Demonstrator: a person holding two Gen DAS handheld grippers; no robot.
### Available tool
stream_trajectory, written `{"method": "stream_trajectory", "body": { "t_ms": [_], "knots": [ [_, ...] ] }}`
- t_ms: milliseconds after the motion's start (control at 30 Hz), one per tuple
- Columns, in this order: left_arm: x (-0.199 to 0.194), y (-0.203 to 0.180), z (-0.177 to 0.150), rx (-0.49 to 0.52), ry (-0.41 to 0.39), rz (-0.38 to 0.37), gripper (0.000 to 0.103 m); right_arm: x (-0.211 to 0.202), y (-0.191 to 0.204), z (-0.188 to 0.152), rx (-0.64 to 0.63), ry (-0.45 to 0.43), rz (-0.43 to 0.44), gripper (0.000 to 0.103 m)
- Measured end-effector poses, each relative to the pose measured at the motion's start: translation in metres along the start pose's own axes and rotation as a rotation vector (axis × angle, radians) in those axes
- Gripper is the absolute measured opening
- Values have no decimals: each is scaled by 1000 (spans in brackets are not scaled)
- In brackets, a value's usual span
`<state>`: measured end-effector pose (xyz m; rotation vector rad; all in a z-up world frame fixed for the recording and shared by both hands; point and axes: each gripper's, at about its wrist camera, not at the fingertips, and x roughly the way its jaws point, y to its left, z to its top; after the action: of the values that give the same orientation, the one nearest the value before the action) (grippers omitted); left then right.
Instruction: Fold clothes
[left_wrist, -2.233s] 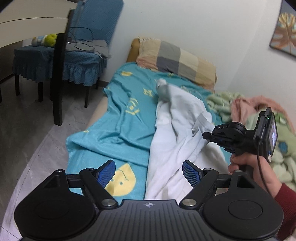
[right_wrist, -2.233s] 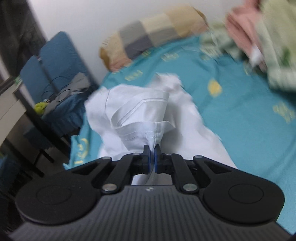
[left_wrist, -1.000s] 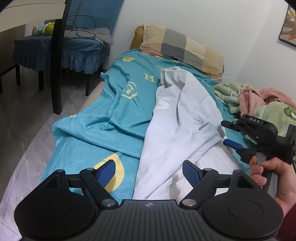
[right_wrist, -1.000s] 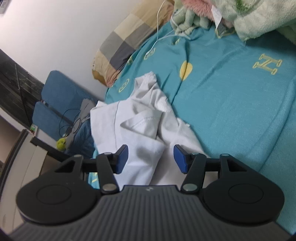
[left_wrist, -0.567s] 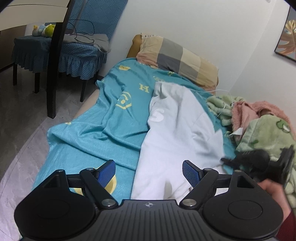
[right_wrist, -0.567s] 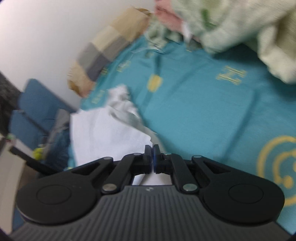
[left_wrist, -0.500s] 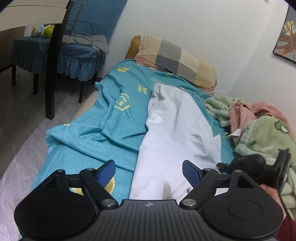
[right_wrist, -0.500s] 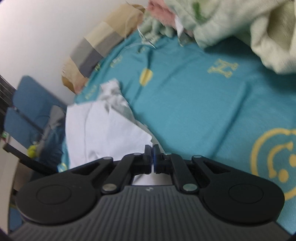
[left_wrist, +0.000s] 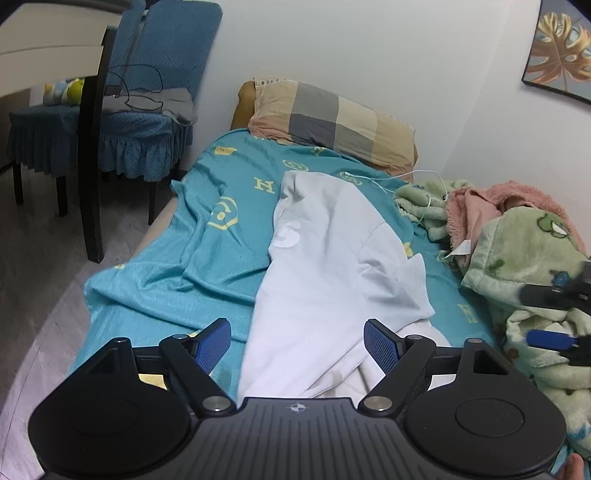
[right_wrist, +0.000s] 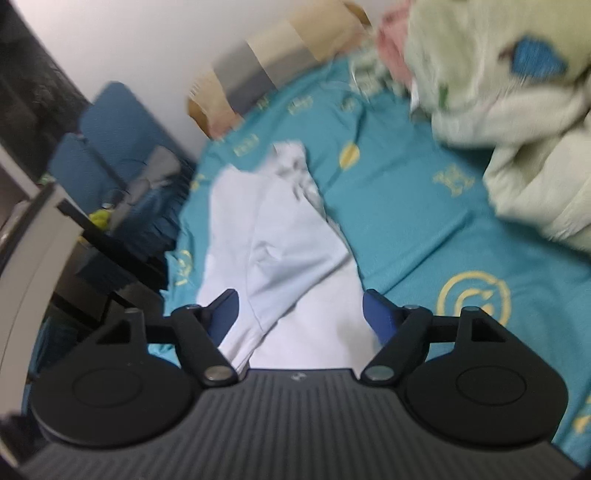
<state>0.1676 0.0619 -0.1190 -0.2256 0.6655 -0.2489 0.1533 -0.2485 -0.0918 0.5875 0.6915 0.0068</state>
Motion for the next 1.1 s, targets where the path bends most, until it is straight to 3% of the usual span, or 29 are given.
{"method": "stream_trajectory", "body": {
  "t_ms": [200,467,567,600,633,700,800,933,1100],
  "knots": [
    [40,-40,29,130,-21,24,79,-5,-12,11,24,-41,30,76],
    [179,-81,82,241,45,47,77,20,-51,33,76,-53,-26,76],
    [216,-79,91,224,65,51,68,30,-66,38,117,-39,-38,76],
    [226,-77,93,212,73,44,58,33,-68,39,120,-37,-40,76],
    [229,-75,94,213,76,36,34,36,-69,40,118,-36,-42,76],
    [234,-72,97,216,83,21,2,40,-71,40,117,-30,-45,76],
    [219,-58,109,171,39,0,2,45,-69,37,117,-8,-42,76],
    [191,-31,138,113,-3,28,1,42,-63,34,107,-4,-33,76],
    [179,18,163,49,-20,167,1,42,-58,33,96,-10,-46,76]
  ]
}}
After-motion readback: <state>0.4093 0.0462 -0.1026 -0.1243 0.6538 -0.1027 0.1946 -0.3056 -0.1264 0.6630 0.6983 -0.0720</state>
